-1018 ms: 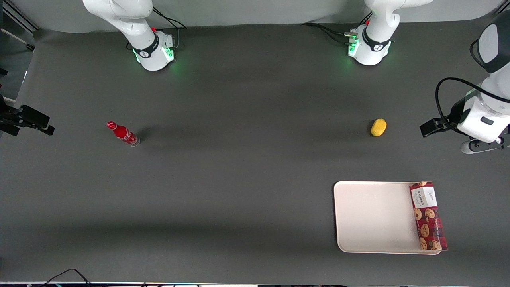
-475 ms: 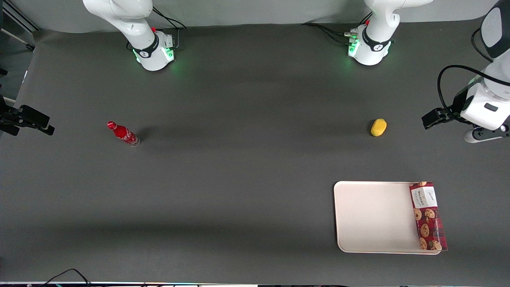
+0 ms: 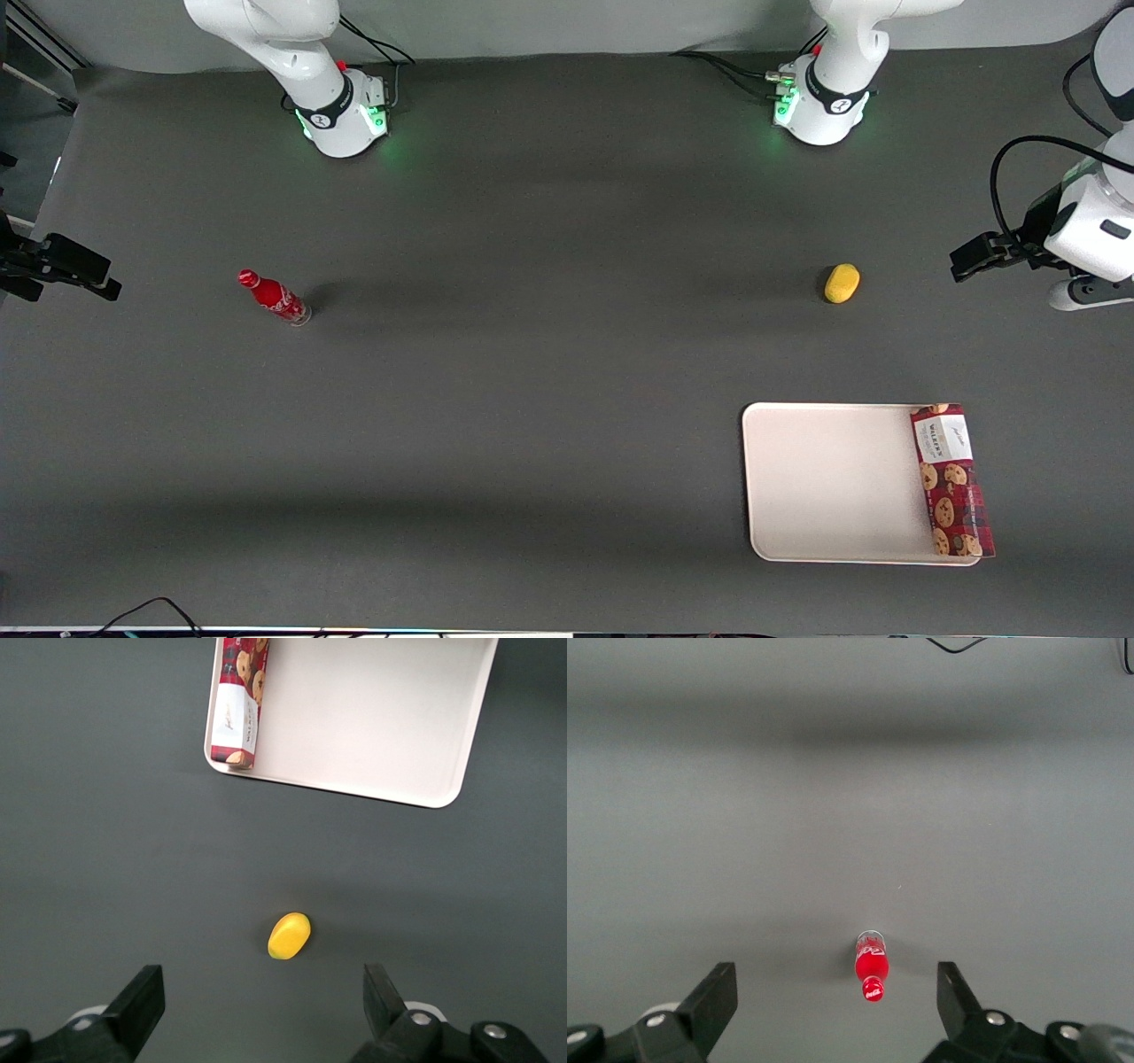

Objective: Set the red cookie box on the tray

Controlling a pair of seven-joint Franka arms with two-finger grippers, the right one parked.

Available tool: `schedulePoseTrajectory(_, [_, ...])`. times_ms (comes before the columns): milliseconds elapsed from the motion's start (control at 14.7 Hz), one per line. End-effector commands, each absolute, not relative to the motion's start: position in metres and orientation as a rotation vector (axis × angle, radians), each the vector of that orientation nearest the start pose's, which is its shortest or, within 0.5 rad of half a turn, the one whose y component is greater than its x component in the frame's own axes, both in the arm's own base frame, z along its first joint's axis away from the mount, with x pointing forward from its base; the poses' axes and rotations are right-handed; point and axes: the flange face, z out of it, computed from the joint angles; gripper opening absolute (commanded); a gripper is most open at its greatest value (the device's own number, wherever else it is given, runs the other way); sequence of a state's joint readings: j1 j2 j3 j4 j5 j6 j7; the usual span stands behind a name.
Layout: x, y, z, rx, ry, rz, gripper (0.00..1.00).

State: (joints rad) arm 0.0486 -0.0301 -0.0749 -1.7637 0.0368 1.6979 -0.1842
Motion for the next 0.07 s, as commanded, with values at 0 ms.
schedulePoseTrajectory(0, [0.5499, -0.0146, 0.5715, -3.119, -0.214, 0.039, 1.00])
